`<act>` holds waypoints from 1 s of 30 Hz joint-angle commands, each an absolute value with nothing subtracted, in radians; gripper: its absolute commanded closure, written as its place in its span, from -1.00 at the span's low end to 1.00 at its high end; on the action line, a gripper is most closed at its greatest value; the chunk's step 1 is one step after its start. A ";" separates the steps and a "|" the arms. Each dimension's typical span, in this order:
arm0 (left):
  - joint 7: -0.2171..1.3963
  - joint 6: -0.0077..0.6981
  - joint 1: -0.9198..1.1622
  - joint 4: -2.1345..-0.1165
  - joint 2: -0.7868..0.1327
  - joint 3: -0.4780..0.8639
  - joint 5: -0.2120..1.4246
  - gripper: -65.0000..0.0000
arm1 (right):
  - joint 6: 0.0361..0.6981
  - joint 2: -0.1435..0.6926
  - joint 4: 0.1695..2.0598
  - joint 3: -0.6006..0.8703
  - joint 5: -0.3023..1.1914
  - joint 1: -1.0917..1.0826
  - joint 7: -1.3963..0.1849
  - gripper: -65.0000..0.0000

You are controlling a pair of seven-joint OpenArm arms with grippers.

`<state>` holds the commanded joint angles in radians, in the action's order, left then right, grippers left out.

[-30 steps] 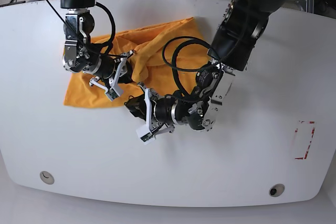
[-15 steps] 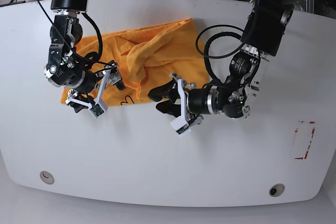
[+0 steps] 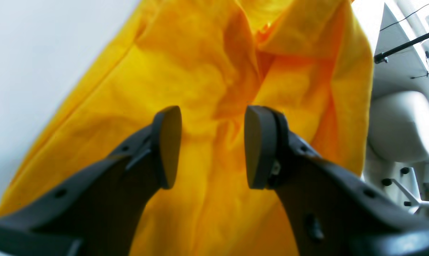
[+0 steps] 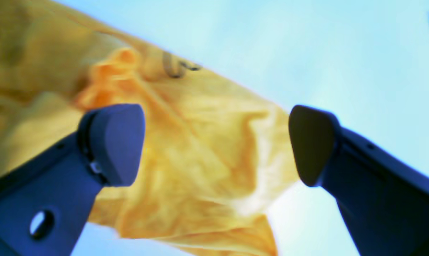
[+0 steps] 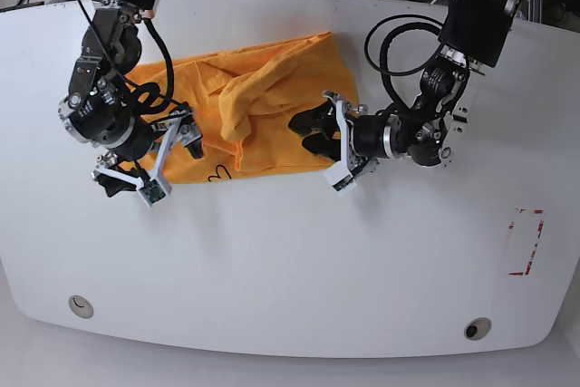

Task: Layout the t-shirt on the table in an organized manner, then fold the t-shirt properly
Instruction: 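Lift the shirt end with the right gripper and pull it outward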

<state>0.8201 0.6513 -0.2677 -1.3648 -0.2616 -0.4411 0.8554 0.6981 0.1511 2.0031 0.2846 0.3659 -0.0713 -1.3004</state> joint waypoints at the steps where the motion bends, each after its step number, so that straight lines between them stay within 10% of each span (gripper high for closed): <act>1: 0.802 0.651 -0.260 -1.356 -0.265 -0.441 0.835 0.17 | 0.698 0.143 2.003 0.285 0.404 -0.068 -1.308 -0.89; 30: 0.762 0.654 -0.259 -1.219 -0.265 -0.443 0.792 0.17 | 0.698 0.030 1.983 0.208 0.526 0.016 -1.391 -0.88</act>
